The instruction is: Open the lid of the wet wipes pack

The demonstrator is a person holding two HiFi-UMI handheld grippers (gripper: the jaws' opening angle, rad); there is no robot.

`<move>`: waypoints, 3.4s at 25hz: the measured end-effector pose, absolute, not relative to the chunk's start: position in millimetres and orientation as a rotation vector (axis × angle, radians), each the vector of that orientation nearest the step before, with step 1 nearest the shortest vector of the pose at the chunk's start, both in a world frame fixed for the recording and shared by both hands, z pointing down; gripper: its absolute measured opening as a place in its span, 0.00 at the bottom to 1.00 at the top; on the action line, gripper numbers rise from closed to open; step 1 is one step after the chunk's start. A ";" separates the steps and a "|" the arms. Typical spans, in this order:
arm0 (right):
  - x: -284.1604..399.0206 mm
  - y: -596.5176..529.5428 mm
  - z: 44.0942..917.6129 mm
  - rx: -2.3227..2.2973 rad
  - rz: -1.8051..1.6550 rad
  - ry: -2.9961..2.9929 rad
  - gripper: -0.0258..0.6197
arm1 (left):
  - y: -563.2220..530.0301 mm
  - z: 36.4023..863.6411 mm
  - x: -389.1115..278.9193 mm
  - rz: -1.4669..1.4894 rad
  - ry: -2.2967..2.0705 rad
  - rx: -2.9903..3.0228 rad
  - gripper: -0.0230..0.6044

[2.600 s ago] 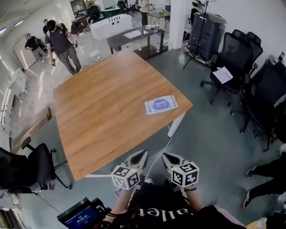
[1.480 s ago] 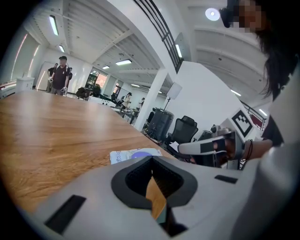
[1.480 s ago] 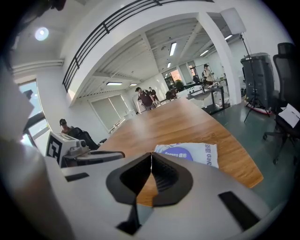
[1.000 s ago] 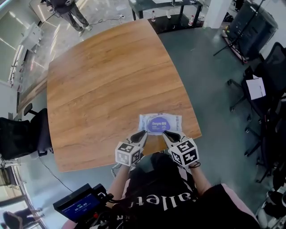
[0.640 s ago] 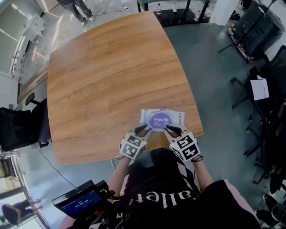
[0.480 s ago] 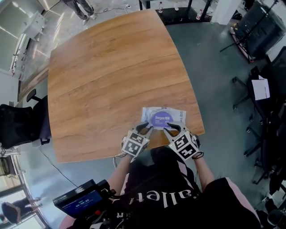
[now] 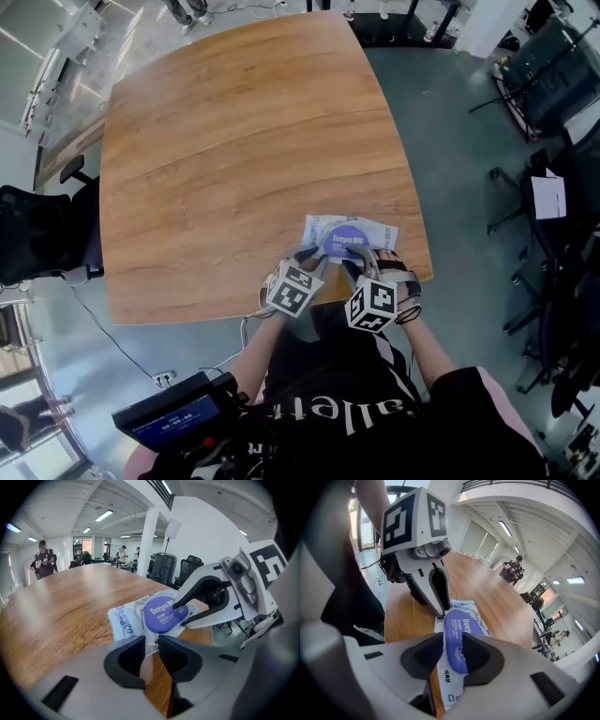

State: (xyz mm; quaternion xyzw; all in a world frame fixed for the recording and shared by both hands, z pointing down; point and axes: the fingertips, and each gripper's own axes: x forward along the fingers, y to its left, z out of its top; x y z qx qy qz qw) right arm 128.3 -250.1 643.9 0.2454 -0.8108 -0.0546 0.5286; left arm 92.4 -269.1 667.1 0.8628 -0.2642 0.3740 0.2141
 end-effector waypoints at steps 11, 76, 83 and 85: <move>119.6 -255.9 645.5 0.579 -0.114 -1.971 0.21 | -265.7 668.0 93.0 1.081 -0.697 2.453 0.18; 184.9 -238.8 568.8 1.433 0.740 -2.233 0.11 | -237.2 598.1 82.1 0.828 -0.762 2.509 0.06; 167.6 -200.9 553.5 1.588 0.916 -2.270 0.11 | -199.1 547.0 58.3 0.696 -0.691 2.517 0.04; 155.9 -191.2 552.1 1.613 0.928 -2.263 0.11 | -189.6 543.2 47.1 0.649 -0.687 2.536 0.04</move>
